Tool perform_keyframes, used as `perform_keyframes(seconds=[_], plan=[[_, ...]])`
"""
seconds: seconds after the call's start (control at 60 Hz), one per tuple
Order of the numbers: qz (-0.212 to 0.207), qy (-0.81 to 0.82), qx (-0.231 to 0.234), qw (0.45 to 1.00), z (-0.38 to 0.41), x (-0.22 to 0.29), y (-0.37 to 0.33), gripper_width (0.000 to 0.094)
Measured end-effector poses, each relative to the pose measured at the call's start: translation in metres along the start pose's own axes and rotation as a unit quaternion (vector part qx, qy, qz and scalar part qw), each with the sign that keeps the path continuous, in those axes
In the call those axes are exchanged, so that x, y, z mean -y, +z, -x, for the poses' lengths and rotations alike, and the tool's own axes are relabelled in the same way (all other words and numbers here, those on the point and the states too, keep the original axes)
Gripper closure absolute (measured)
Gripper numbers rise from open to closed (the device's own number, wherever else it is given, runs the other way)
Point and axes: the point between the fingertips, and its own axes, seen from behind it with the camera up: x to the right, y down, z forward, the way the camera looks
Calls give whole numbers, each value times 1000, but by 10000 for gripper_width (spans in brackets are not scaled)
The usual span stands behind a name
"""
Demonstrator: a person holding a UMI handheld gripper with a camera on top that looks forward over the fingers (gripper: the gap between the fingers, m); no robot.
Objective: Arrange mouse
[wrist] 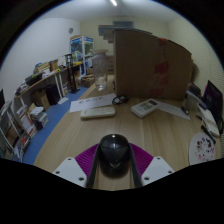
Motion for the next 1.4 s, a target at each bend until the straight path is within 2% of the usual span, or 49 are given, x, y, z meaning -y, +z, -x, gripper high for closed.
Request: perform_keyframes(seconds=[0.133,0.183,0.2,0.217,0.317,0.383,0.45,0.533,0.65,0.733,0.85,0.967,1.017,1.033,1.1,1.133,1.25,1.283,1.317,1.383,1.4], plan=[[2,0,-12,1000,-2,-2,0,461],[-2,4,-11,1000,-2,0,0,519],[-3,4,-10,1000,-2,0,0,501],[-6,5,-9,1000,-2,0,-1,537],[-13,20,12,1000,2,2,-9,541],[-40,41,38,998,4,21,-31,543],[-88,40,38,995,-15,56,-66,541],[-144,15,4,989,-65,97,-118,544],[-181,0,-76,981,-170,117,-169,543],[-157,8,-116,981,-248,96,-173,548],[-77,23,-151,985,-327,19,-146,547],[-10,43,-146,988,-364,-41,-113,544],[5,38,-141,989,-367,-53,-102,543],[10,36,-139,990,-367,-56,-100,516],[10,39,-134,990,-363,-58,-95,518],[8,44,-133,990,-363,-56,-95,459],[10,62,-118,991,-364,-56,-95,385],[12,74,-115,991,-364,-57,-98,306],[11,87,-106,990,-362,-57,-101,170],[-8,107,-84,991,-354,-50,-110,72],[-12,109,-80,991,-352,-48,-114,101]])
